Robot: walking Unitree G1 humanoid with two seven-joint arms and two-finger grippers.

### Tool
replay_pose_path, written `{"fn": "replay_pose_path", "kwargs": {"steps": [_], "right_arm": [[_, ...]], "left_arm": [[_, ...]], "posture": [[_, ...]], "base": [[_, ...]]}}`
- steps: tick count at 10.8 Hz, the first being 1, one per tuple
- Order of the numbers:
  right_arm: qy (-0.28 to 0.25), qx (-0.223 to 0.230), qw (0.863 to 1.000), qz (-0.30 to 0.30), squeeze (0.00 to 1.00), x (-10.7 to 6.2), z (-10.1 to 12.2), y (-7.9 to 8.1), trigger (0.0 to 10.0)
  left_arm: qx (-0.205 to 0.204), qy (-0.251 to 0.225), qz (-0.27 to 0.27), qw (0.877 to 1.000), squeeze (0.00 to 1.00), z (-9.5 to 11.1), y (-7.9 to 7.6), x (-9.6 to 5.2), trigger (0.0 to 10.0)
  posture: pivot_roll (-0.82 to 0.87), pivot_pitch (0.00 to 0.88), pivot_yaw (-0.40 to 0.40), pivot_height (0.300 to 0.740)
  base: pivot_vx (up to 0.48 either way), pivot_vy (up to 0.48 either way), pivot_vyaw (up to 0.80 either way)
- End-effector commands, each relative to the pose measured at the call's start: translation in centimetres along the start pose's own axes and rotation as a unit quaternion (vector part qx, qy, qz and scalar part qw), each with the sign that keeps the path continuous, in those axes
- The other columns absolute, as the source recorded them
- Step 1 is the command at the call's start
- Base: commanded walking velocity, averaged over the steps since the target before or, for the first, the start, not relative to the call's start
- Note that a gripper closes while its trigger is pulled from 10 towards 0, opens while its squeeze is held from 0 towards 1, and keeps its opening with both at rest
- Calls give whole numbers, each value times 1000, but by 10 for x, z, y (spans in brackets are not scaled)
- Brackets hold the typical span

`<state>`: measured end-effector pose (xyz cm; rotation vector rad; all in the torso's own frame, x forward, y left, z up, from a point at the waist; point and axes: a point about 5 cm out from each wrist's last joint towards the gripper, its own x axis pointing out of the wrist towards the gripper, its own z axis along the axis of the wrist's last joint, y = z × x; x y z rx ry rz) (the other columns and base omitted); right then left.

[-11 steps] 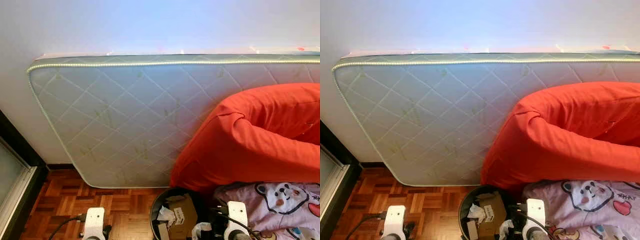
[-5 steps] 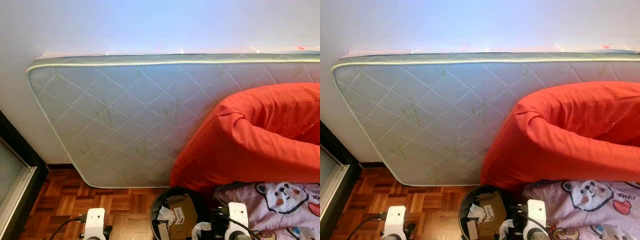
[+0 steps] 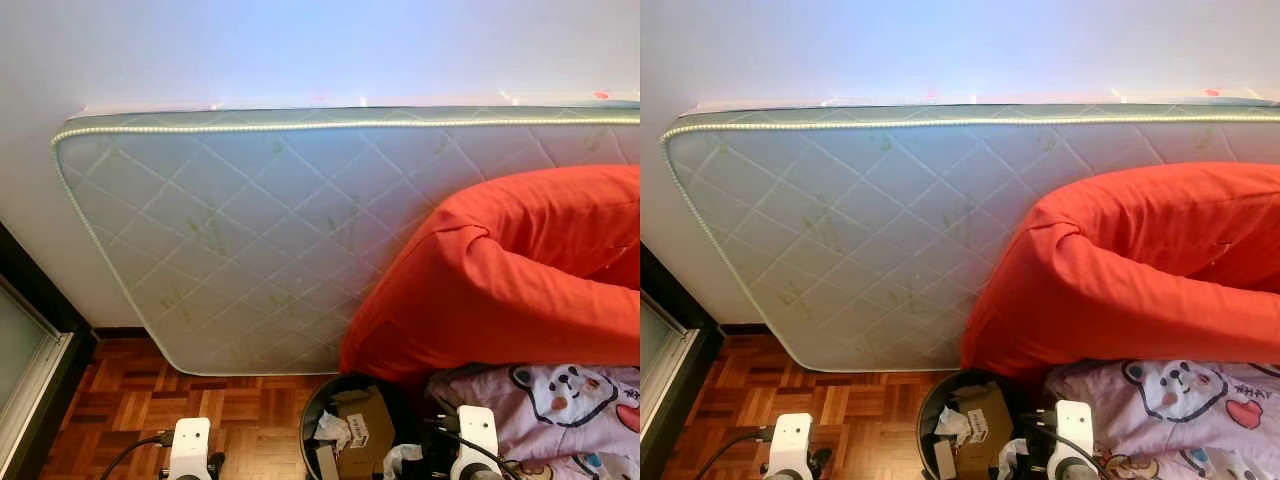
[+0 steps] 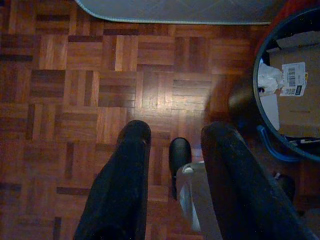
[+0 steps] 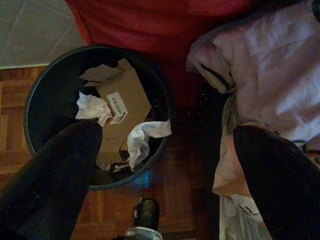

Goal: Clean up the room

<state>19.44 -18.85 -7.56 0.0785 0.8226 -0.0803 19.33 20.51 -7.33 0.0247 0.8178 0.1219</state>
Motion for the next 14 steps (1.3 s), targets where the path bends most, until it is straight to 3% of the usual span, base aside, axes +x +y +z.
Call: {"fn": "replay_pose_path", "kwargs": {"steps": [1, 14], "right_arm": [[10, -6, 1000, 4, 0, -1, -5, -1, 10000], [23, -4, 1000, -2, 0, -3, -11, -4, 10000]], "left_arm": [[-2, 6, 1, 1000, 0, -4, 1, -1, 10000], [-3, 4, 4, 1000, 0, -2, 2, -1, 10000]], "posture": [[104, 28, -15, 740], [105, 14, -18, 740]], "base": [[-244, 0, 0], [-261, 0, 0]]}}
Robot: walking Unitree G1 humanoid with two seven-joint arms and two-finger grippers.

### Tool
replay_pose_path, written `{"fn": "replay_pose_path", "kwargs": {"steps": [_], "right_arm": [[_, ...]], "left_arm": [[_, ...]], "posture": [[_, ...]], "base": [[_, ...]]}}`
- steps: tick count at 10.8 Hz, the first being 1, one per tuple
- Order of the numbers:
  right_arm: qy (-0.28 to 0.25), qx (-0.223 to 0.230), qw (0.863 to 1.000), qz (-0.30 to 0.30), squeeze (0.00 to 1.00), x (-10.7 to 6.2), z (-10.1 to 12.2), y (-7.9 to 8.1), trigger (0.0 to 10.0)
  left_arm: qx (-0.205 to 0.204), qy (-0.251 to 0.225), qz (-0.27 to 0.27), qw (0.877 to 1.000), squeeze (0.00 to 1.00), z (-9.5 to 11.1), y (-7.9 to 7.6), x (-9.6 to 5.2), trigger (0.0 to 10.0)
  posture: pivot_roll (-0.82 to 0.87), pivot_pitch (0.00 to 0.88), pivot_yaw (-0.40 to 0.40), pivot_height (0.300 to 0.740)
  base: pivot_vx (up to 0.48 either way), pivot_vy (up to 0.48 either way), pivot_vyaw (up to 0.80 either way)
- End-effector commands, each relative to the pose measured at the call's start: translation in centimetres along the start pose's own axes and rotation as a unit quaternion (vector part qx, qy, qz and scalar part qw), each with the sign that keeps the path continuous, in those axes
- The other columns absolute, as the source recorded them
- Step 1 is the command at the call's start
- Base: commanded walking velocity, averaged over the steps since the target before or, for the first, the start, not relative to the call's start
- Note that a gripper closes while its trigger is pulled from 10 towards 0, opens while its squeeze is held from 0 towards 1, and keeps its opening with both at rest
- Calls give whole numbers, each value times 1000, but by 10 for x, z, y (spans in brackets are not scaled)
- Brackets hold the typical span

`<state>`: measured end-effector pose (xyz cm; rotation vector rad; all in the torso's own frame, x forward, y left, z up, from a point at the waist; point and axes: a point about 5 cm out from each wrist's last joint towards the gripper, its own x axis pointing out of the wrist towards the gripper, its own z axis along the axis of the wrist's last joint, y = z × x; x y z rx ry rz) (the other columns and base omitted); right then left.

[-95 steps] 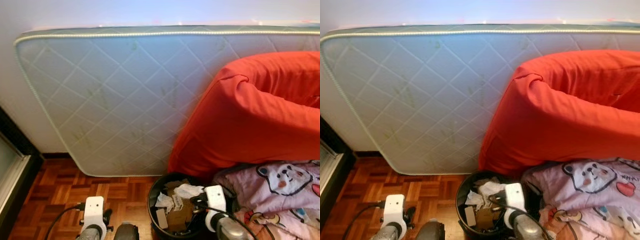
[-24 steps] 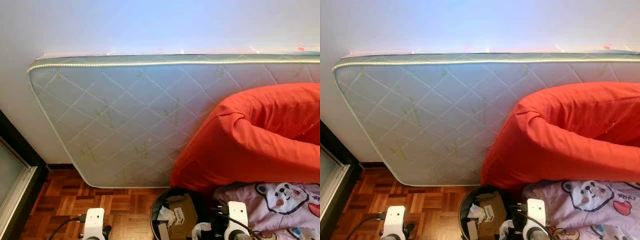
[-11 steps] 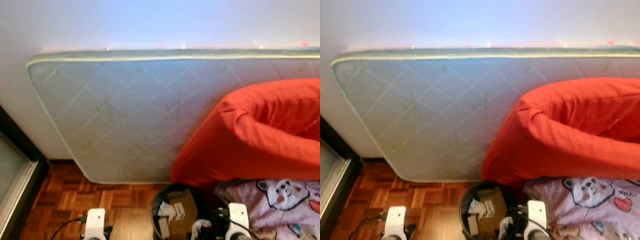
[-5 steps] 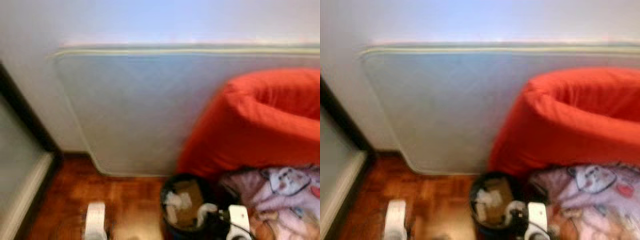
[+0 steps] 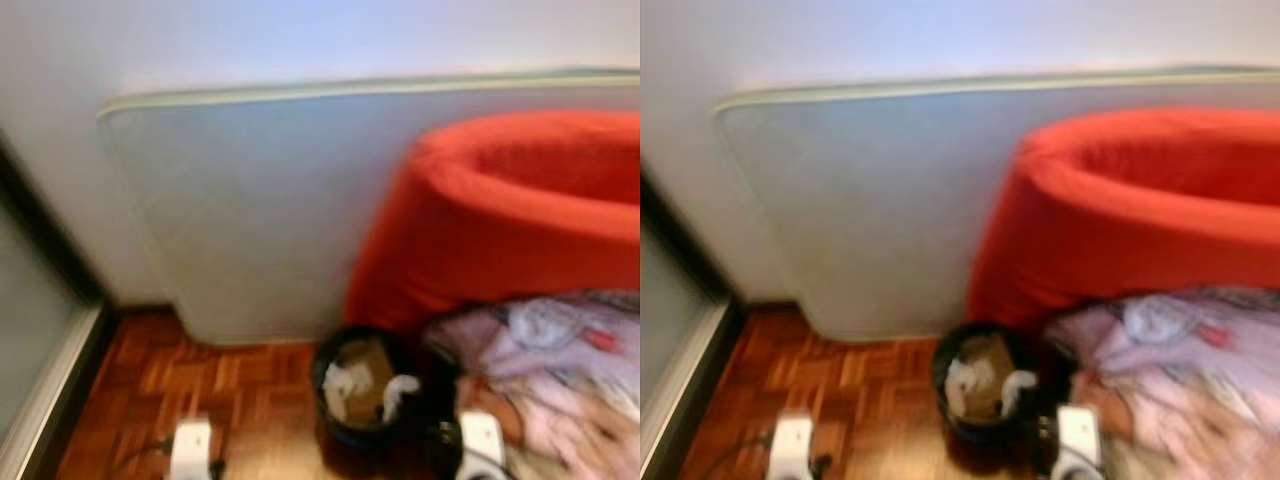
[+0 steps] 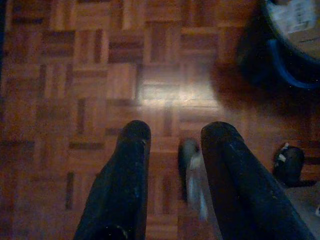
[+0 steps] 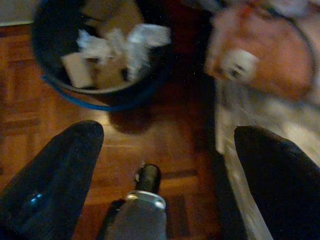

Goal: Clean up the room

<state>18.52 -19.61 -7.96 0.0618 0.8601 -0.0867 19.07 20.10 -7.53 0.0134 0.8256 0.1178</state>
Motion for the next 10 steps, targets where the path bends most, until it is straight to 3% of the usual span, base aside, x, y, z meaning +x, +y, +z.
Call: {"fn": "replay_pose_path", "kwargs": {"steps": [1, 8, 10], "right_arm": [[4, 2, 1000, 5, 0, 0, -2, 4, 10000], [18, -1, 1000, 3, 0, 0, -3, 3, 10000], [24, -6, 1000, 10, 0, 0, -6, 6, 10000]], "left_arm": [[1, 0, 7, 1000, 0, 2, 5, 0, 10000], [26, 13, 1, 1000, 0, 0, 2, 1, 10000], [31, 15, -1, 999, 0, -2, 2, 0, 10000]], "posture": [[103, 13, -20, 740], [108, 0, -26, 740], [109, 0, -25, 740]], "base": [[-251, 0, 0], [0, 0, 0], [0, 0, -703]]}}
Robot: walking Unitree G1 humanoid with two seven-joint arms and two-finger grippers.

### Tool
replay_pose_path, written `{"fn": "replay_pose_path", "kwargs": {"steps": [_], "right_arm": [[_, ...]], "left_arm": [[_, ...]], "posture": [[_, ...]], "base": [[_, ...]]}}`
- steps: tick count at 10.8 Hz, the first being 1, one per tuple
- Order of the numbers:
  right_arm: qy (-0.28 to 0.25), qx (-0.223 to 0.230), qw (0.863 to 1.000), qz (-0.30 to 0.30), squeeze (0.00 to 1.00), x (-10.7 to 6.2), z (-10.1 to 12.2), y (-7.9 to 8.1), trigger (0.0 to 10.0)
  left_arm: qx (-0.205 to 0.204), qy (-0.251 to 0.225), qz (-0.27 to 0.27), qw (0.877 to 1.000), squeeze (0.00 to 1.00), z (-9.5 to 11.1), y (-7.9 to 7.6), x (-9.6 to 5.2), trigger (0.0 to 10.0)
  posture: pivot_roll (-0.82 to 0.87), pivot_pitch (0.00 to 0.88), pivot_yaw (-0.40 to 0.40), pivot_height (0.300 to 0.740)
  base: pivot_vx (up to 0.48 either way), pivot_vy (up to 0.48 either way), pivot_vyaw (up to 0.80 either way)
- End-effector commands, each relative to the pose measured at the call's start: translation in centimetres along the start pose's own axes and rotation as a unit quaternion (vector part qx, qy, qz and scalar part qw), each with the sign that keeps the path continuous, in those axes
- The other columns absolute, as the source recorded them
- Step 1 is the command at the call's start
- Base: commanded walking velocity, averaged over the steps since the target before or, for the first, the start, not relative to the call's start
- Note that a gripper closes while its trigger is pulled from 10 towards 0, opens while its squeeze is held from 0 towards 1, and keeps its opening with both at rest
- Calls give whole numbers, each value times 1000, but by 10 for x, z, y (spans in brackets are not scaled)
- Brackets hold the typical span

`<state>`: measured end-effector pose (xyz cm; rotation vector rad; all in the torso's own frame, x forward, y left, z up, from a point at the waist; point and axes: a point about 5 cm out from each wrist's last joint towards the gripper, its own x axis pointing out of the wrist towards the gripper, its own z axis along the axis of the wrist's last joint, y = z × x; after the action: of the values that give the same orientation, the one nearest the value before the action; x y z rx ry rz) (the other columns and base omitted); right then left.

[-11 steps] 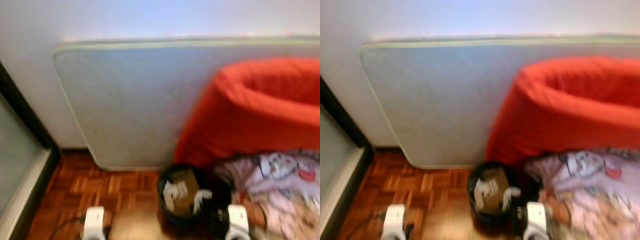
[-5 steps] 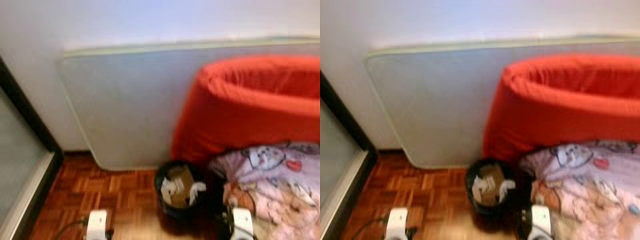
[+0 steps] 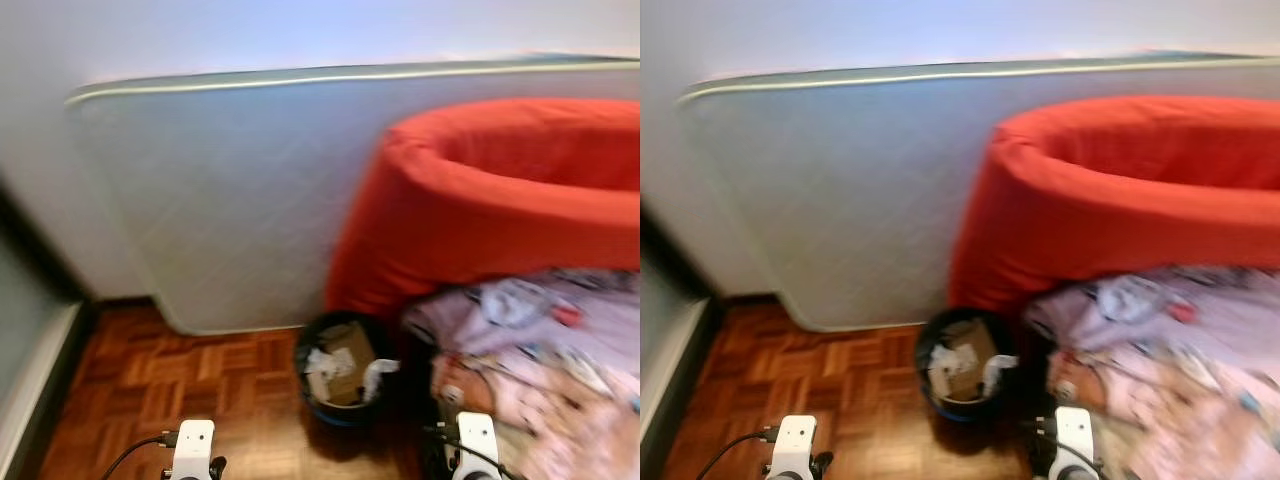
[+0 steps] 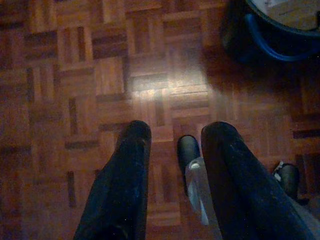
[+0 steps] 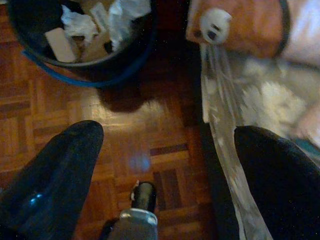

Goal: Clean up the room

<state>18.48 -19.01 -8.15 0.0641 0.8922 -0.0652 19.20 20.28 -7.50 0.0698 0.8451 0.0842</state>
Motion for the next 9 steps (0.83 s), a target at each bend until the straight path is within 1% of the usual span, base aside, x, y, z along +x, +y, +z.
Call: {"fn": "replay_pose_path", "kwargs": {"steps": [1, 2, 3, 4, 5, 6, 9], "right_arm": [[9, -4, 1000, 3, 0, -1, -4, 2, 10000], [9, -4, 1000, 3, 0, -1, -5, 2, 10000], [12, -5, 1000, 6, 0, 0, -5, 4, 10000], [12, -9, 1000, 9, 0, 0, -5, 6, 10000], [12, -6, 1000, 9, 0, 0, -5, 6, 10000], [13, -7, 1000, 10, 0, 0, -5, 7, 10000], [14, -7, 1000, 9, 0, 0, -6, 6, 10000]], "left_arm": [[5, 11, 2, 1000, 0, -5, 1, -1, 10000], [10, 7, 5, 1000, 0, -4, 2, -1, 10000], [35, 4, 3, 999, 0, -2, 2, -1, 10000], [44, 2, 3, 999, 0, -1, 3, 0, 10000], [36, 2, 7, 999, 0, 1, 4, 0, 10000], [47, 7, -4, 999, 0, 0, 2, 0, 10000], [52, 7, -7, 999, 0, -2, 0, 0, 10000]], "posture": [[108, 0, -23, 740], [109, 0, -21, 740], [116, 0, -19, 740], [116, 0, -18, 740], [115, 0, -15, 740], [114, 0, -13, 740], [117, 0, -16, 740]], "base": [[0, 0, -675], [0, 0, -675], [0, -472, -675], [0, -472, -669], [0, -472, -669], [0, 0, -650], [0, 0, -640]]}}
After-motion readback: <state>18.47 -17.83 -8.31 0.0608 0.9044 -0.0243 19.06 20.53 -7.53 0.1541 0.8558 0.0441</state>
